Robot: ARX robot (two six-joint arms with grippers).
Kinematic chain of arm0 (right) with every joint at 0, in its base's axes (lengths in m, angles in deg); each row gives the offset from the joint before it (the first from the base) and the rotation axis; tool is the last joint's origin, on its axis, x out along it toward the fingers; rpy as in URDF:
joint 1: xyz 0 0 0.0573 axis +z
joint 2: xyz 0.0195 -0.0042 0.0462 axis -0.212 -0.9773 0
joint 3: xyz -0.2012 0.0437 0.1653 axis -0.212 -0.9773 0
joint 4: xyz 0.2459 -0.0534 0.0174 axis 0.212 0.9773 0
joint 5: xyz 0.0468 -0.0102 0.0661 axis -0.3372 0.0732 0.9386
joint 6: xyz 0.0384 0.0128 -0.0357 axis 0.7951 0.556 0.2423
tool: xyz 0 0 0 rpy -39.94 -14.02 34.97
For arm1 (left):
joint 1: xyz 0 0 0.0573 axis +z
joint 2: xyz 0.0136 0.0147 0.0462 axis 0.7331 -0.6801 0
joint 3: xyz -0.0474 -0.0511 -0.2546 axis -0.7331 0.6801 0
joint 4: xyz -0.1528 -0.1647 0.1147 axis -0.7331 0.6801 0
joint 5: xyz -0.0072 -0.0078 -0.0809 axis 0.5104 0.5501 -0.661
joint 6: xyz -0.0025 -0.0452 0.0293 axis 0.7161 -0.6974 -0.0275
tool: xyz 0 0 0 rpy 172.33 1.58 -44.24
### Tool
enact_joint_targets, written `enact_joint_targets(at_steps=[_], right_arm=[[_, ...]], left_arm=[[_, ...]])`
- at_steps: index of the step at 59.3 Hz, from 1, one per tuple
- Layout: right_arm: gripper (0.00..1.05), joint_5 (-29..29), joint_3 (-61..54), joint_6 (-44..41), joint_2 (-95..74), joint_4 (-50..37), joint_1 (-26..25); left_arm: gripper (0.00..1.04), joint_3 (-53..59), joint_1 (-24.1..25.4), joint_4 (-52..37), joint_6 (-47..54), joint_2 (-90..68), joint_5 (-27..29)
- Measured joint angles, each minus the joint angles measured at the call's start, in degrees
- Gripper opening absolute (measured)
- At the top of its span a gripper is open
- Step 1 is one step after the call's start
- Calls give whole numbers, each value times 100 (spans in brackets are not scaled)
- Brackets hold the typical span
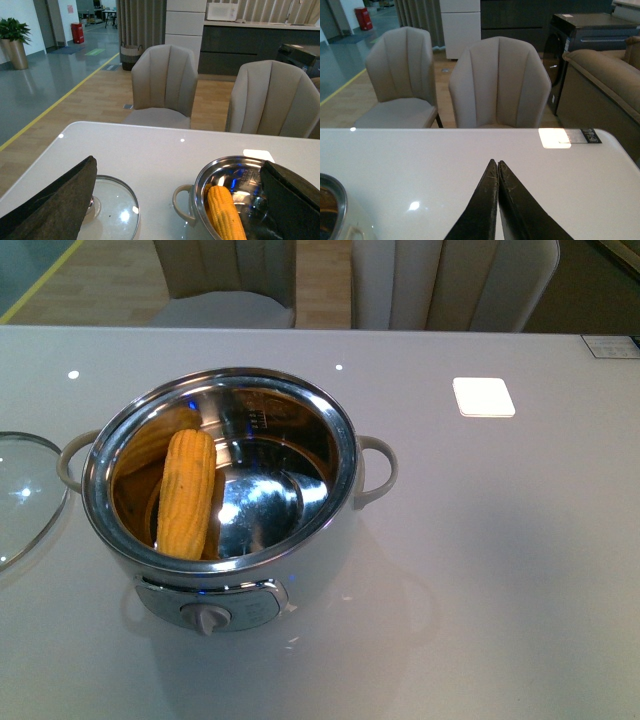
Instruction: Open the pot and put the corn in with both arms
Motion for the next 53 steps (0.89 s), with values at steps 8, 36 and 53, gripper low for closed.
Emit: enact_joint_targets(at_steps=[8,36,53], right_arm=[[2,144,-350,-9,557,245,-170],[2,660,-1056,-13,2197,1143,-697],[2,662,-1058,-15,3338,2173,-697]], left_arm=[[98,0,0,0,0,0,0],[98,0,0,0,0,0,2],[98,0,0,0,0,0,0]])
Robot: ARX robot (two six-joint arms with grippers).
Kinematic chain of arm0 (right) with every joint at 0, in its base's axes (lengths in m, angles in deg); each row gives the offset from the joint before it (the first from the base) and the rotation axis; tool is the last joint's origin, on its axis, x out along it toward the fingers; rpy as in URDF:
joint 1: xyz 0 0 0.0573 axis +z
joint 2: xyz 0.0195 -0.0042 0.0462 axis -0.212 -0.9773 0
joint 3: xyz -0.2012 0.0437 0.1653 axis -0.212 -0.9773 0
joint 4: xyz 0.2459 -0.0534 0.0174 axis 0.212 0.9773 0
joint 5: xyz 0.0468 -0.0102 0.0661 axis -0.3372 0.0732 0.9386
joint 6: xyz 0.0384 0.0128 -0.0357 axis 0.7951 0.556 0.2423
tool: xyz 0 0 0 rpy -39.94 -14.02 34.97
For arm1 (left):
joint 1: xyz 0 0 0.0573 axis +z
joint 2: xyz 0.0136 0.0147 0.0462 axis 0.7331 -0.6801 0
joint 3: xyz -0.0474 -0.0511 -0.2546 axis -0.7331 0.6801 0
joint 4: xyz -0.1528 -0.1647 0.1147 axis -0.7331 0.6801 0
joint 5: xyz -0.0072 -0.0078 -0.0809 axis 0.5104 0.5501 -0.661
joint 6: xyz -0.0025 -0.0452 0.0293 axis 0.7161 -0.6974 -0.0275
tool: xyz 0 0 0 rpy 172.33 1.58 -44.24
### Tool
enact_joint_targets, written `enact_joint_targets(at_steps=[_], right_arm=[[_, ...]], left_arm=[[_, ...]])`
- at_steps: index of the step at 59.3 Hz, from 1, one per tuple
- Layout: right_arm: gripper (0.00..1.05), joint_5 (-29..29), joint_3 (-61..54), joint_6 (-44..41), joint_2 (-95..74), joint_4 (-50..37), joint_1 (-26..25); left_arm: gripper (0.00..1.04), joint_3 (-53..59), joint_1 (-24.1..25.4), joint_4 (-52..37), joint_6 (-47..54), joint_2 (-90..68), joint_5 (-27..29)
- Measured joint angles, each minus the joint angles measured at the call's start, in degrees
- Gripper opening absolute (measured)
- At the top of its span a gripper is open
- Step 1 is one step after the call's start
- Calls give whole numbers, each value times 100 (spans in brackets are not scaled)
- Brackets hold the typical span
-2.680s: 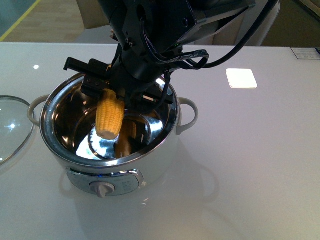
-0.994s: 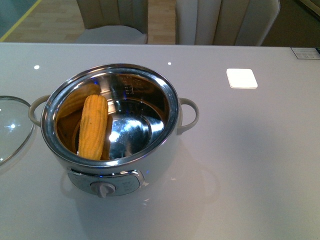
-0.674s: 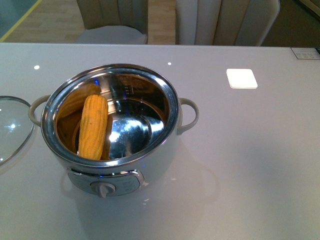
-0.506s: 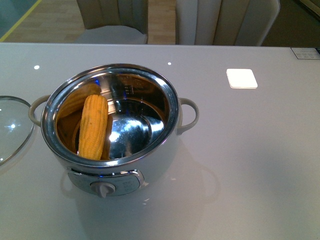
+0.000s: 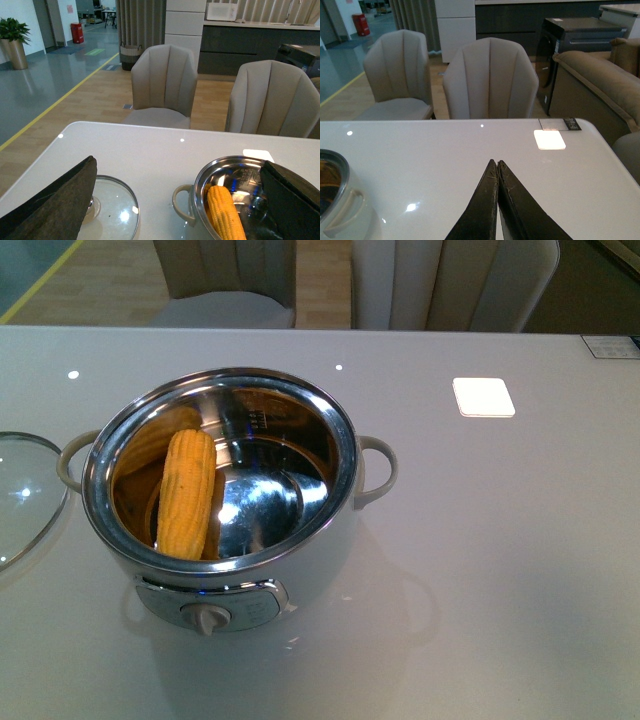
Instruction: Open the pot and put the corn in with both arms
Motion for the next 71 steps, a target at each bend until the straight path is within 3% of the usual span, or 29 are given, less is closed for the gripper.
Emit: enact_joint_targets(at_steps=[53,59,71], right_arm=[[2,-2,-2,0,1974,1930,0],[2,0,0,2,2741,2857,0],[2,2,0,0,2948,2933,0]], left_arm=[[98,0,0,0,0,0,0],[98,0,0,0,2,0,4],[98,0,0,0,0,0,0]])
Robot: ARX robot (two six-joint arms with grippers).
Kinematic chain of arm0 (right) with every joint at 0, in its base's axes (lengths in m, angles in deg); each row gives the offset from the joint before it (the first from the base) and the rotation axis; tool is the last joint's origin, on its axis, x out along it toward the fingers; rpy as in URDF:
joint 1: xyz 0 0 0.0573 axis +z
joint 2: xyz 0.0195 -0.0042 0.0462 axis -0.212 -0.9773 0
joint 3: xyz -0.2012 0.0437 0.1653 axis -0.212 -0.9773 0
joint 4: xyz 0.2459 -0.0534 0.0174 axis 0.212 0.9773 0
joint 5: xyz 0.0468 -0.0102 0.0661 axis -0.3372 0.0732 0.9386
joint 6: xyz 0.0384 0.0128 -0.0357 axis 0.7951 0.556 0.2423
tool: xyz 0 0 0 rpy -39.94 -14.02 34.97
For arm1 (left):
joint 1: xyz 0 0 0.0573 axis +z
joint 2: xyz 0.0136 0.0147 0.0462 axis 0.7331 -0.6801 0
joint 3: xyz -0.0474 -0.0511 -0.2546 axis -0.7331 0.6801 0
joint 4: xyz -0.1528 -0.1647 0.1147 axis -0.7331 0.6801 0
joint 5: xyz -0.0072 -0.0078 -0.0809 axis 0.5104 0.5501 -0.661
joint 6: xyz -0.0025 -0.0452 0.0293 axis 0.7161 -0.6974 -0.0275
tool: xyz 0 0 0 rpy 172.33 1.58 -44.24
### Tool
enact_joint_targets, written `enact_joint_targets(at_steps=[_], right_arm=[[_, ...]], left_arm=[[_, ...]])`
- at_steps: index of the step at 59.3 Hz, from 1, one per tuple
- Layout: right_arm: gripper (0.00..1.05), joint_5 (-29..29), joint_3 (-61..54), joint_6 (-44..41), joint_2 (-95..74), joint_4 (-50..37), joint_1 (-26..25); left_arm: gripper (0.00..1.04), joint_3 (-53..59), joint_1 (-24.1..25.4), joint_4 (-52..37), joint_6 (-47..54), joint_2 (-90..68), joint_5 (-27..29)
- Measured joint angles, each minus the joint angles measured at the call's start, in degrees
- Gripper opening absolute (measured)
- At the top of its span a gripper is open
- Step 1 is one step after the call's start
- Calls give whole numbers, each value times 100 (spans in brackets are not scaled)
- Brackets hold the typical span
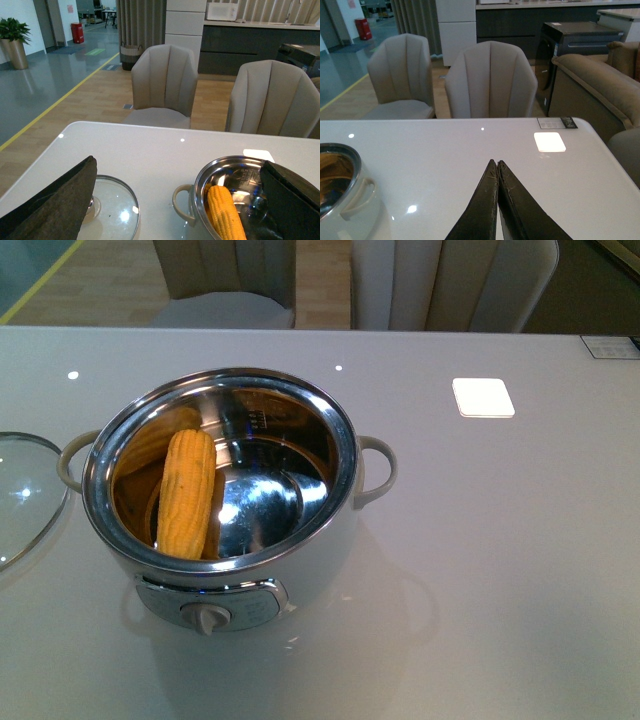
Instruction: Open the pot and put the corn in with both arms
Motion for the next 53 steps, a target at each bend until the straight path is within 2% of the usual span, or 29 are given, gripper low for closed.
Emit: enact_joint_targets(at_steps=[14,25,35,39,53], right_arm=[[4,-2,0,-9,7,7,0],[37,-2,0,-7,9,7,0],[83,-2,0,-7,9,7,0],[97,-2,0,-4,9,7,0],[96,-2,0,-7,9,7,0]], left_arm=[[98,0,0,0,0,0,0],[98,0,0,0,0,0,2],[98,0,0,0,2,0,2],[98,0,0,0,0,0,0],[98,0,0,0,0,0,2]])
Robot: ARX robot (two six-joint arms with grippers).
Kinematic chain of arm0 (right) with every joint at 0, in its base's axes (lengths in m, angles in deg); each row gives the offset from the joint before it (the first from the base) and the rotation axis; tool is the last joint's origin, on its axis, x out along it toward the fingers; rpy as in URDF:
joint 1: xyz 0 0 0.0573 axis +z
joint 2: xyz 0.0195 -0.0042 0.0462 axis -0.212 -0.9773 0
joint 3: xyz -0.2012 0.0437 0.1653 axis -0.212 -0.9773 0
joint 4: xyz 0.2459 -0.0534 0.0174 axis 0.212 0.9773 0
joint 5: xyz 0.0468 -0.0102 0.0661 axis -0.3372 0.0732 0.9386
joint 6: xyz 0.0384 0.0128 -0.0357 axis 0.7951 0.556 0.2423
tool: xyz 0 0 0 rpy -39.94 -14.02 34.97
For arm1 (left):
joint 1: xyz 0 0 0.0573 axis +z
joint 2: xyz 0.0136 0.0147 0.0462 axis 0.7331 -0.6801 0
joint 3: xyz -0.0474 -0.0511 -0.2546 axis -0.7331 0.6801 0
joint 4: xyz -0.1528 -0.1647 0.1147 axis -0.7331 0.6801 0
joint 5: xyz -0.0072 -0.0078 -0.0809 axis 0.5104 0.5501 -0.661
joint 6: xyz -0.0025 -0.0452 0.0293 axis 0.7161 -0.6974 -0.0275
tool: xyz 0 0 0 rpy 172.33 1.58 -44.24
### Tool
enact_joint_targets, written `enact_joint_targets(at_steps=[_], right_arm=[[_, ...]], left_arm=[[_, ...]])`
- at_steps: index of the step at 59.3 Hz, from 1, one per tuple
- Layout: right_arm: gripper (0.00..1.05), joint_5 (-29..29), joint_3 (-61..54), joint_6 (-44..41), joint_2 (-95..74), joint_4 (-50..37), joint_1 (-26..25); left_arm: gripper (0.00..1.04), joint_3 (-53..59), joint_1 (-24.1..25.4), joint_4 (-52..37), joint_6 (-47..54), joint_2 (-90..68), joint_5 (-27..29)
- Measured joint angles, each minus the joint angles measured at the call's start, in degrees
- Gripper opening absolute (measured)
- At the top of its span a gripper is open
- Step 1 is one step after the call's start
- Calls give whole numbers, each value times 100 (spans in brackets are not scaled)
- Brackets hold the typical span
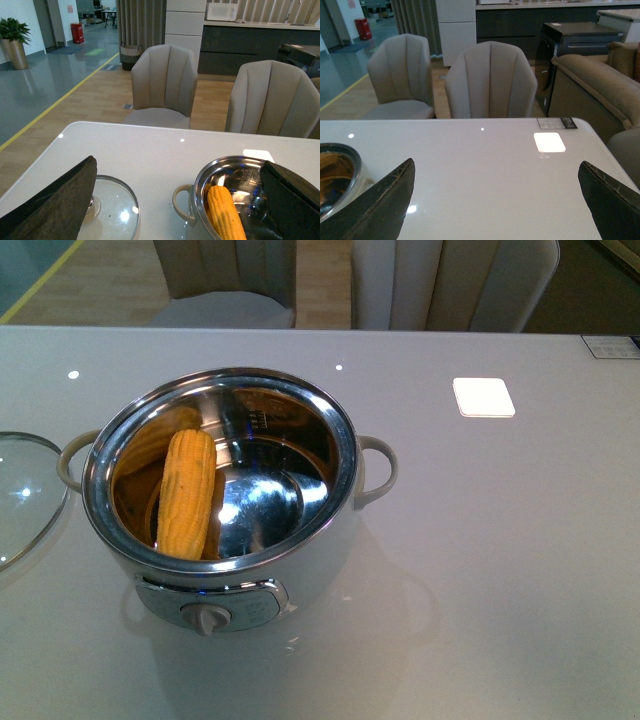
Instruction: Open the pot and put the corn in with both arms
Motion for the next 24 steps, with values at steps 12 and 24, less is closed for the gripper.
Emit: enact_joint_targets(at_steps=[12,24], right_arm=[[96,0,0,0,0,0,0],[96,0,0,0,0,0,0]], left_arm=[[98,0,0,0,0,0,-2],[98,0,0,0,0,0,-2]])
